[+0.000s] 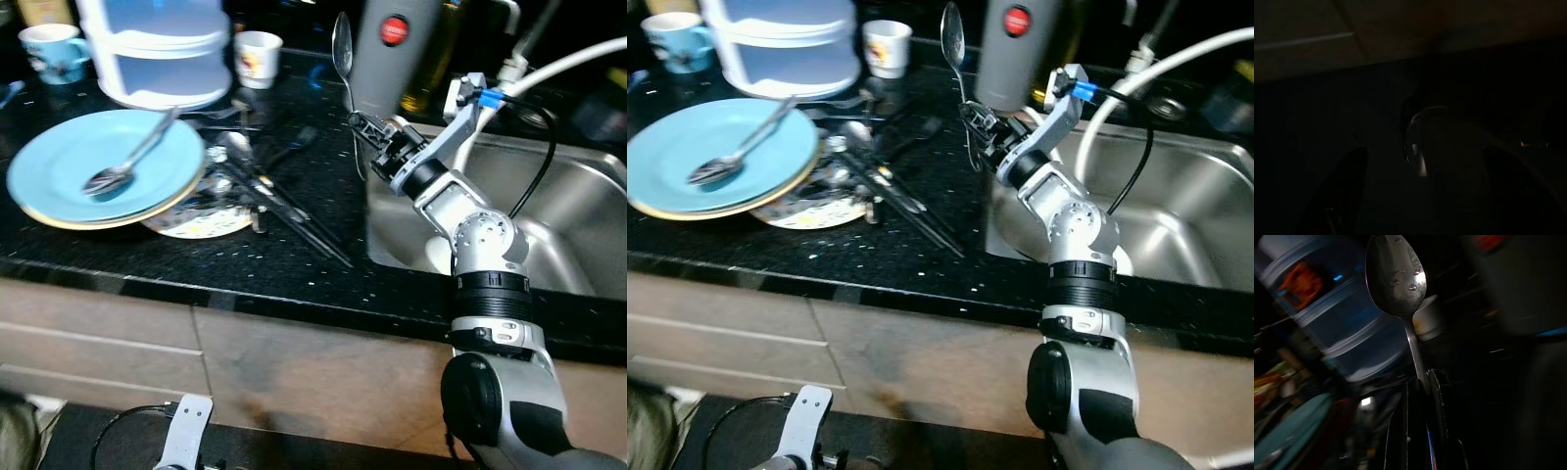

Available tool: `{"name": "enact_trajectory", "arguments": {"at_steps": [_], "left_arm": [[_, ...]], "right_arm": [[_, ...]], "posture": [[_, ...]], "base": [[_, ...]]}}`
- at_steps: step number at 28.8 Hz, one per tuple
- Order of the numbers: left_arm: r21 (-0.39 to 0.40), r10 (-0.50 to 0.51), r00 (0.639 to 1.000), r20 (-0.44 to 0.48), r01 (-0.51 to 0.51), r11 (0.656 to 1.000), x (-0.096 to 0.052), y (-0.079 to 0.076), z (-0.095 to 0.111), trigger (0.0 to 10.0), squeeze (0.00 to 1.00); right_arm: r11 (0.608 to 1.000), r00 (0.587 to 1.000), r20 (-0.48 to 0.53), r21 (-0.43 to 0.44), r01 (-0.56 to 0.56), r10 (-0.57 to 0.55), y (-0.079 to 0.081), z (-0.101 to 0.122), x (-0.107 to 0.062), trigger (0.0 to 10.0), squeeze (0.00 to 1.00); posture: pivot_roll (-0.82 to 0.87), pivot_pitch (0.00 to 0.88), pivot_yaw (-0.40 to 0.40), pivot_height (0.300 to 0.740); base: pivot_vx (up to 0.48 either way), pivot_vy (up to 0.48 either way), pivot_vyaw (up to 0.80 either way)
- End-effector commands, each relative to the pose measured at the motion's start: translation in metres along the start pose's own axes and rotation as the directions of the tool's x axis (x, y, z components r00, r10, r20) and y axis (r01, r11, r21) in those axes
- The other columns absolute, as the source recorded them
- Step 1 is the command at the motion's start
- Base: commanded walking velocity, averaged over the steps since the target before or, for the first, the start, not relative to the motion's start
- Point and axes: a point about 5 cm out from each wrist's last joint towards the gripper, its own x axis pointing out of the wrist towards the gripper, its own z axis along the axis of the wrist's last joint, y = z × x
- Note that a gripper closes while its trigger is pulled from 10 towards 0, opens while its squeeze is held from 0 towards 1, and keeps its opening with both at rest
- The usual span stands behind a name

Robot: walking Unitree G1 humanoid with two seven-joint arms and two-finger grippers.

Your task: Kitchen organization

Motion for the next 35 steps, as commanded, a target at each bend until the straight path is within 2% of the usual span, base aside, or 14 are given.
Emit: {"name": "enact_trajectory", "arguments": {"at_steps": [1, 7, 9, 11, 15, 17, 18, 21, 26, 28, 31, 32, 33, 35], "left_arm": [[-0.007, -0.035, 0.997, -0.067, 0.035, 0.999, 0.0, -0.01, -0.017, 10.0, 0.0], [-0.009, -0.038, 0.997, -0.069, 0.038, 0.999, 0.0, -0.011, -0.018, 10.0, 0.0], [-0.01, -0.039, 0.997, -0.07, 0.038, 0.999, 0.0, -0.011, -0.019, 10.0, 0.0], [-0.01, -0.039, 0.997, -0.071, 0.039, 0.999, 0.0, -0.011, -0.02, 10.0, 0.0], [-0.011, -0.042, 0.996, -0.078, 0.041, 0.999, -0.001, -0.012, -0.023, 10.0, 0.0], [-0.01, -0.043, 0.996, -0.084, 0.042, 0.999, -0.001, -0.013, -0.026, 10.0, 0.0], [-0.01, -0.043, 0.996, -0.084, 0.042, 0.999, -0.001, -0.013, -0.026, 10.0, 0.0], [-0.009, -0.048, 0.994, -0.098, 0.047, 0.999, -0.002, -0.015, -0.031, 10.0, 0.0], [-0.004, -0.055, 0.992, -0.111, 0.055, 0.998, -0.003, -0.017, -0.035, 10.0, 0.0], [-0.004, -0.055, 0.992, -0.111, 0.055, 0.998, -0.003, -0.017, -0.035, 10.0, 0.0], [-0.002, -0.064, 0.991, -0.118, 0.064, 0.998, -0.003, -0.02, -0.04, 10.0, 0.0], [-0.002, -0.064, 0.991, -0.118, 0.064, 0.998, -0.003, -0.02, -0.04, 10.0, 0.0], [-0.003, -0.069, 0.99, -0.123, 0.069, 0.998, -0.004, -0.021, -0.044, 10.0, 0.0], [-0.004, -0.07, 0.99, -0.125, 0.071, 0.998, -0.004, -0.022, -0.046, 10.0, 0.0]], "right_arm": [[0.999, 1.0, 0.006, -0.04, 0.025, -0.025, -0.002, 0.003, 0.0, 10.0, 0.0], [0.947, 0.99, -0.044, -0.301, 0.114, -0.133, -0.009, -0.002, 0.003, 10.0, 0.0], [0.886, 0.976, -0.081, -0.439, 0.149, -0.204, -0.013, -0.008, 0.007, 10.0, 0.0], [0.866, 0.972, -0.091, -0.477, 0.151, -0.219, -0.014, -0.01, 0.008, 10.0, 0.0], [0.763, 0.94, -0.105, -0.617, 0.195, -0.325, -0.022, -0.015, 0.014, 10.0, 0.0], [0.68, 0.917, -0.136, -0.712, 0.173, -0.375, -0.027, -0.018, 0.016, 10.0, 0.0], [0.68, 0.917, -0.136, -0.712, 0.173, -0.375, -0.027, -0.018, 0.016, 10.0, 0.0], [0.577, 0.886, -0.182, -0.809, 0.111, -0.426, -0.031, -0.018, 0.02, 10.0, 0.0], [0.513, 0.846, -0.267, -0.859, 0.009, -0.462, -0.035, -0.021, 0.019, 10.0, 0.0], [0.513, 0.846, -0.267, -0.859, 0.009, -0.462, -0.035, -0.021, 0.019, 10.0, 0.0], [0.434, 0.777, -0.371, -0.89, -0.141, -0.509, -0.044, -0.028, 0.014, 10.0, 0.0], [0.434, 0.777, -0.371, -0.89, -0.141, -0.509, -0.044, -0.028, 0.014, 10.0, 0.0], [0.389, 0.743, -0.407, -0.896, -0.213, -0.531, -0.048, -0.028, 0.011, 10.0, 0.0], [0.38, 0.736, -0.415, -0.896, -0.229, -0.534, -0.049, -0.027, 0.01, 10.0, 0.0]], "posture": [[0.09, 0.074, -0.104, 0.74], [0.09, 0.078, -0.107, 0.74], [0.09, 0.08, -0.107, 0.74], [0.09, 0.082, -0.107, 0.74], [0.09, 0.089, -0.108, 0.74], [0.09, 0.097, -0.109, 0.74], [0.09, 0.097, -0.109, 0.74], [0.09, 0.115, -0.114, 0.74], [0.08, 0.132, -0.118, 0.74], [0.08, 0.132, -0.118, 0.74], [0.08, 0.162, -0.124, 0.74], [0.08, 0.162, -0.124, 0.74], [0.08, 0.178, -0.124, 0.74], [0.08, 0.178, -0.124, 0.74]], "base": [[0.0, 0.0, -0.77], [0.0, 0.0, -0.38], [0.0, 0.0, 0.0], [0.0, 0.0, 0.0], [0.0, 0.0, 0.0], [0.0, 0.0, 0.0], [0.0, 0.0, 0.0], [0.0, 0.0, 0.0], [0.0, 0.0, 0.0], [0.0, 0.0, 0.0], [0.0, 0.0, 0.0], [0.0, 0.0, 0.0], [0.0, 0.0, 0.0], [0.0, 0.0, 0.0]]}}
